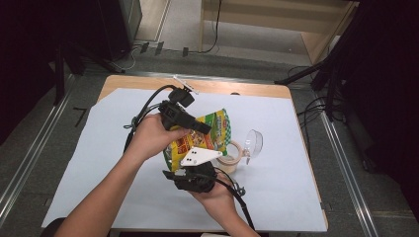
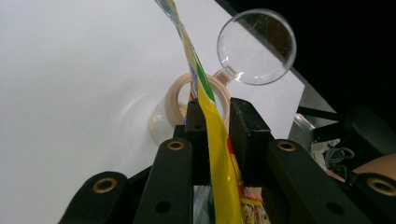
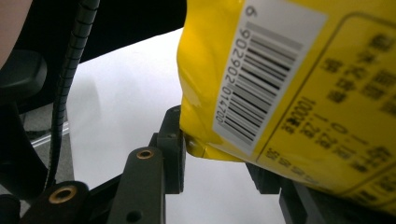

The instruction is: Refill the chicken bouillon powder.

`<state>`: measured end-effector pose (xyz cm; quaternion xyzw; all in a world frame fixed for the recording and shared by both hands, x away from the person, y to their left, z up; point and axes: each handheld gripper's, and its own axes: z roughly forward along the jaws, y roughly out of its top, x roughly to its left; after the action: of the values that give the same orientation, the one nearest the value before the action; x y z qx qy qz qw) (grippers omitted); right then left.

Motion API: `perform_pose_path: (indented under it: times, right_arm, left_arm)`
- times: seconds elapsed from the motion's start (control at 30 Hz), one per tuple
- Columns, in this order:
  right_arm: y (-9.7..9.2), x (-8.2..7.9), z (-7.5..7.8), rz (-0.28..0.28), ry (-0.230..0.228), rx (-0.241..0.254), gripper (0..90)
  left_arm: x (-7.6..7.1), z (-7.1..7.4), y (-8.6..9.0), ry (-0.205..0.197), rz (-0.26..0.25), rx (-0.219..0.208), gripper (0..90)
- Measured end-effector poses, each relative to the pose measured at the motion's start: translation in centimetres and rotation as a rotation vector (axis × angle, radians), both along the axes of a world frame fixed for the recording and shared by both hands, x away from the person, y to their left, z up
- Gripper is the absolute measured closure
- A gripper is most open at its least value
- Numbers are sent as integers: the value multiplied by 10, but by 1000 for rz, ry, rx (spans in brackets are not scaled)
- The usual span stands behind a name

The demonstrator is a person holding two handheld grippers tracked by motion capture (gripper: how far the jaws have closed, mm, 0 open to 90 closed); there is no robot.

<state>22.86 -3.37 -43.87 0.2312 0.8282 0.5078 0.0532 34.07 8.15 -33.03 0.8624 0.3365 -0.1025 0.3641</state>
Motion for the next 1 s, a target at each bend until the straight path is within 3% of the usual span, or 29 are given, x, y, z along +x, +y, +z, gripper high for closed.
perform_pose_path:
  times: [1.0]
  right_arm:
    - [0,-4,1,-27,10,39,649]
  left_arm:
    - [-3,5,-7,-16,-18,-2,791]
